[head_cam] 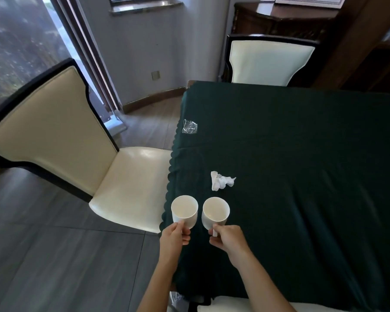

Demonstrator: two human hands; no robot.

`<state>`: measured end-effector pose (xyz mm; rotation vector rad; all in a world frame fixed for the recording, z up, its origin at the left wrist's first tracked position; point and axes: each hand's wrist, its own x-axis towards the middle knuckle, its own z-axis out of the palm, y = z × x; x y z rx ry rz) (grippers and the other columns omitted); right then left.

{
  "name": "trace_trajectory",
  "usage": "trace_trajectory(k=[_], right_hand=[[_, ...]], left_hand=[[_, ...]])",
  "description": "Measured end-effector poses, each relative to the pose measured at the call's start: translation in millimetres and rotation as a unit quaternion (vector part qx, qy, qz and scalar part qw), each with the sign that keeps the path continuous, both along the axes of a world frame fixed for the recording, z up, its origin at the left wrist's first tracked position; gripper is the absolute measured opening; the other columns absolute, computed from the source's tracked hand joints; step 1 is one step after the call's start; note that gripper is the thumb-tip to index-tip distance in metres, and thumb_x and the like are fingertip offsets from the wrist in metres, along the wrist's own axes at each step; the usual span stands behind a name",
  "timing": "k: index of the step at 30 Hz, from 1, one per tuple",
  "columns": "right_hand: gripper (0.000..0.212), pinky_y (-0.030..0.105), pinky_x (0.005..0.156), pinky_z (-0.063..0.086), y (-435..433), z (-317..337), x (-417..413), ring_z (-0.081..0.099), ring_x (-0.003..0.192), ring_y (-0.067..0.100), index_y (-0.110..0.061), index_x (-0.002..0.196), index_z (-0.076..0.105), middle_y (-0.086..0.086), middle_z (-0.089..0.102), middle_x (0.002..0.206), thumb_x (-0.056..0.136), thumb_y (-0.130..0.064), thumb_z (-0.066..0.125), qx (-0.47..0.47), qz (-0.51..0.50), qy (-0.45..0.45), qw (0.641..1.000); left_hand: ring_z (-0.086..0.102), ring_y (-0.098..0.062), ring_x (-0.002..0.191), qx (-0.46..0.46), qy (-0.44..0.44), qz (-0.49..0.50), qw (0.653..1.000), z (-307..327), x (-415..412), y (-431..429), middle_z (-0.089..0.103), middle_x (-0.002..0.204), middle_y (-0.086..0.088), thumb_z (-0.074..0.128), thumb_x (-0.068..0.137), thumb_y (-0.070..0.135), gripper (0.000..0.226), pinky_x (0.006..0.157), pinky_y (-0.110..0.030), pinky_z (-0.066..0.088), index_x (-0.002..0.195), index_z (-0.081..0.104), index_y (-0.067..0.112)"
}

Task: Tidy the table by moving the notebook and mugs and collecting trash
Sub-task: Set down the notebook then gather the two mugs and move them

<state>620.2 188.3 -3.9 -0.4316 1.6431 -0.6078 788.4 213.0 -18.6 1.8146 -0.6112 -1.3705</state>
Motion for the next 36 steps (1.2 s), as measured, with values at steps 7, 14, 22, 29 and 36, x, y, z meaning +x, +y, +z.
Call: trace_trajectory(k=[7, 14, 22, 29, 36], right_hand=[[0.014, 0.033, 0.078, 0.065, 1, 0, -6, 0.074, 0.098, 0.028, 0.004, 0.104, 0.07, 0.017, 0.075, 0.103, 0.097, -0.006, 0.064, 0.013, 0.022, -0.035, 0.999], [0.013, 0.034, 0.08, 0.065, 7, -5, -13, 0.072, 0.101, 0.026, 0.008, 0.103, 0.071, 0.021, 0.073, 0.103, 0.093, 0.002, 0.066, 0.015, 0.046, -0.027, 0.998], [0.016, 0.035, 0.075, 0.066, 11, -9, -22, 0.075, 0.094, 0.032, 0.012, 0.102, 0.073, 0.026, 0.072, 0.106, 0.092, -0.001, 0.071, 0.019, 0.025, -0.077, 0.997], [0.018, 0.032, 0.073, 0.065, 11, -7, -26, 0.077, 0.085, 0.025, 0.002, 0.103, 0.076, 0.017, 0.078, 0.102, 0.091, -0.012, 0.077, 0.02, 0.069, -0.033, 0.997], [0.014, 0.028, 0.077, 0.061, 8, -1, -31, 0.074, 0.09, 0.02, -0.011, 0.097, 0.082, 0.011, 0.079, 0.1, 0.091, -0.022, 0.075, -0.008, 0.162, 0.045, 0.986]], left_hand=[[0.069, -0.022, 0.077, 0.026, -0.001, -0.015, 1.0, -8, -3, 7, 0.079, 0.087, -0.007, 0.055, 0.107, 0.026, 0.033, 0.072, -0.031, 0.06, 0.086, 0.077, 0.013], [0.069, -0.02, 0.076, 0.039, -0.016, -0.017, 0.999, -20, -2, 22, 0.079, 0.089, -0.011, 0.056, 0.106, 0.025, 0.034, 0.07, -0.029, 0.058, 0.088, 0.08, 0.011], [0.071, -0.021, 0.078, 0.032, -0.013, -0.041, 0.999, -23, 3, 25, 0.08, 0.09, -0.012, 0.06, 0.104, 0.028, 0.029, 0.074, -0.031, 0.061, 0.093, 0.082, 0.014], [0.073, -0.023, 0.084, 0.042, 0.004, -0.07, 0.997, -24, 15, 21, 0.08, 0.092, -0.01, 0.065, 0.102, 0.03, 0.023, 0.076, -0.034, 0.063, 0.093, 0.083, 0.017], [0.073, -0.018, 0.084, 0.038, -0.011, -0.139, 0.989, -10, 34, 14, 0.079, 0.083, -0.004, 0.074, 0.096, 0.034, 0.018, 0.065, -0.021, 0.057, 0.088, 0.083, 0.02]])
